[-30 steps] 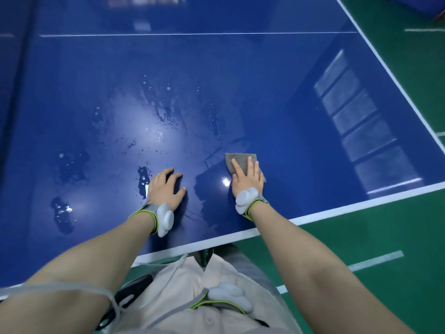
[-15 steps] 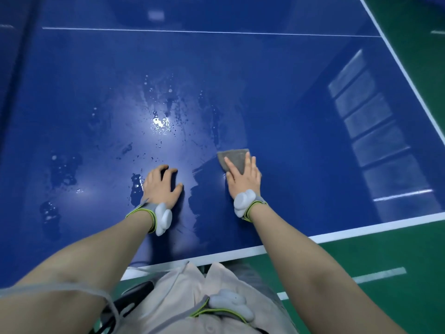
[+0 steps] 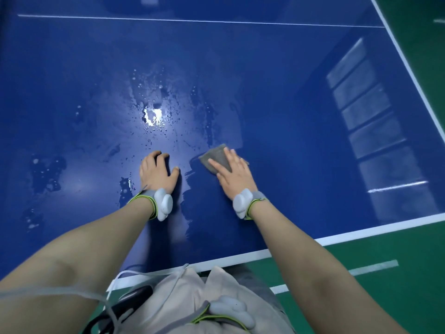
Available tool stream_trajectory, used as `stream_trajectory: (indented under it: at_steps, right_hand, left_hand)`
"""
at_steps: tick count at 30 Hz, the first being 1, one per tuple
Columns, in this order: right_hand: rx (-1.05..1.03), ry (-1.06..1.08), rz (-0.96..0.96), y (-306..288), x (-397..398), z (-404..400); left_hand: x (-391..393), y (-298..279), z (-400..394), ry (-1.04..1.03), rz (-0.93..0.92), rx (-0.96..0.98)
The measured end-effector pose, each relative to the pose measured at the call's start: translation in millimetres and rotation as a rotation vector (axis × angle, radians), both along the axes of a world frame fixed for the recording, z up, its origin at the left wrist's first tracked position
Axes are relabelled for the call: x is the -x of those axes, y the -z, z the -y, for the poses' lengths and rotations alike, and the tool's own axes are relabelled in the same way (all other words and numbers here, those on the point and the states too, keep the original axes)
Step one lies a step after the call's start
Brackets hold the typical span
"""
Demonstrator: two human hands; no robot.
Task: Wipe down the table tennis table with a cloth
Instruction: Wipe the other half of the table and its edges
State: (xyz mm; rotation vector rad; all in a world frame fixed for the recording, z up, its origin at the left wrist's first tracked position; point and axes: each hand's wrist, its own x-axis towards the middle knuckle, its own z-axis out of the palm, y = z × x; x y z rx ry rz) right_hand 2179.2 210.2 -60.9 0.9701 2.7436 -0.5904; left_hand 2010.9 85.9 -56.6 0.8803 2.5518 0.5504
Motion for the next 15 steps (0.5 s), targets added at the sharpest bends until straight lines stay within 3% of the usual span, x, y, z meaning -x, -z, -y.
stream_trajectory:
  at_steps: [4, 7, 13, 15]
  right_hand:
    - [0.024, 0.439, 0.067, 5.1, 8.1, -23.0]
    - [0.073, 0.522, 0.11, 4.4, 37.1, -15.2]
    - [-0.024, 0.071, 0.093, 6.4, 50.6, -12.6]
    - [-0.055, 0.023, 0.079, 8.6, 42.5, -35.5]
  left_hand:
    - [6.9, 1.6, -8.0, -0.014, -0.003, -0.001]
    - [9.2, 3.9, -12.8, -0.034, -0.004, -0.02]
    - [10.4, 9.6, -26.8, -0.084, -0.047, -0.05]
    - [11.4, 11.0, -31.8, -0.089, -0.053, -0.053]
